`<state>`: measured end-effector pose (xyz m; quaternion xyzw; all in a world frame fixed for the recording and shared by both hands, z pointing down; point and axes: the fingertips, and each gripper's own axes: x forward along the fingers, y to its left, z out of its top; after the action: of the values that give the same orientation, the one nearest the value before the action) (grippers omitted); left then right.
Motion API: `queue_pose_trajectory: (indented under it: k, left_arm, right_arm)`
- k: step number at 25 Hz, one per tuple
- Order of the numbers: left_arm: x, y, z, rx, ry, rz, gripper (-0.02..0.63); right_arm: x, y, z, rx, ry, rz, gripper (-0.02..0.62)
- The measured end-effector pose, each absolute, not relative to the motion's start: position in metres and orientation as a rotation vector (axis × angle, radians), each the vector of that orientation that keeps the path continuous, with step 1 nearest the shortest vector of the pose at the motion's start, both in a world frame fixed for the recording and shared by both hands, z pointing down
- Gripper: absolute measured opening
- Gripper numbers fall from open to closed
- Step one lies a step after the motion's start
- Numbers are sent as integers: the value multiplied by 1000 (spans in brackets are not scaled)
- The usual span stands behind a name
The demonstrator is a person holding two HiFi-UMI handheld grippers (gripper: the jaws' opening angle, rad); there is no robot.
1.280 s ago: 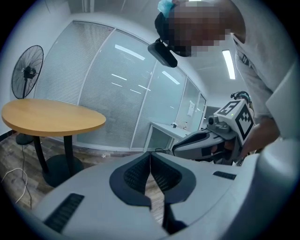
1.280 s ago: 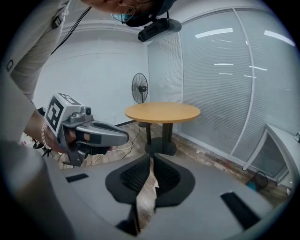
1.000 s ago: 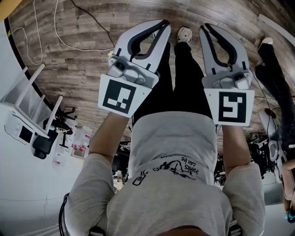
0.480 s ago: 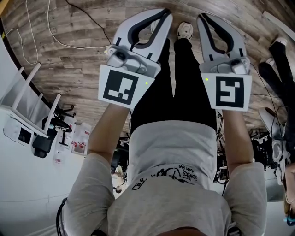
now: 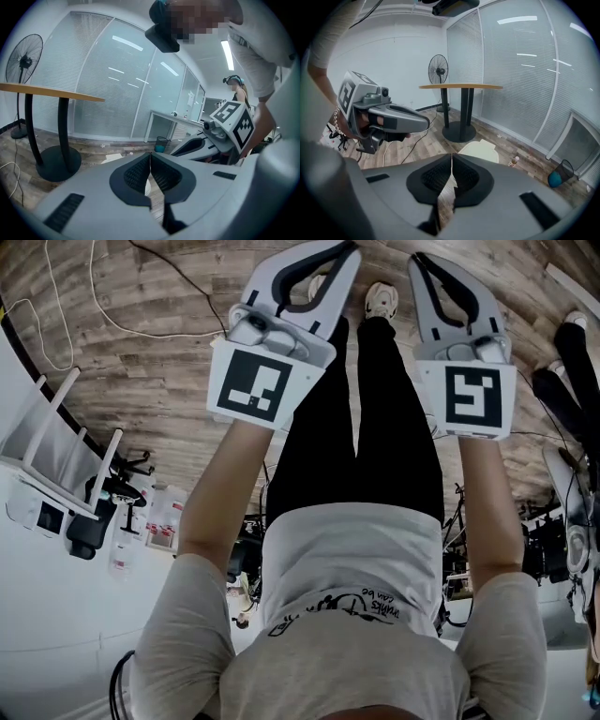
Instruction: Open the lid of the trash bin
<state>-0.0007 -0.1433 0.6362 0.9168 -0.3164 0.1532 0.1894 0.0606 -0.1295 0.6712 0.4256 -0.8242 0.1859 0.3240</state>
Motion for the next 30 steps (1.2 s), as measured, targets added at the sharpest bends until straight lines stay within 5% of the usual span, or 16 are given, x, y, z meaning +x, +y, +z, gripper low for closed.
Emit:
queue_pose_trajectory:
  k: [30]
  left_arm:
    - [37, -156, 760, 2578, -746, 606, 20]
  right_arm:
    - [59, -154, 847, 914, -2020, 328, 3]
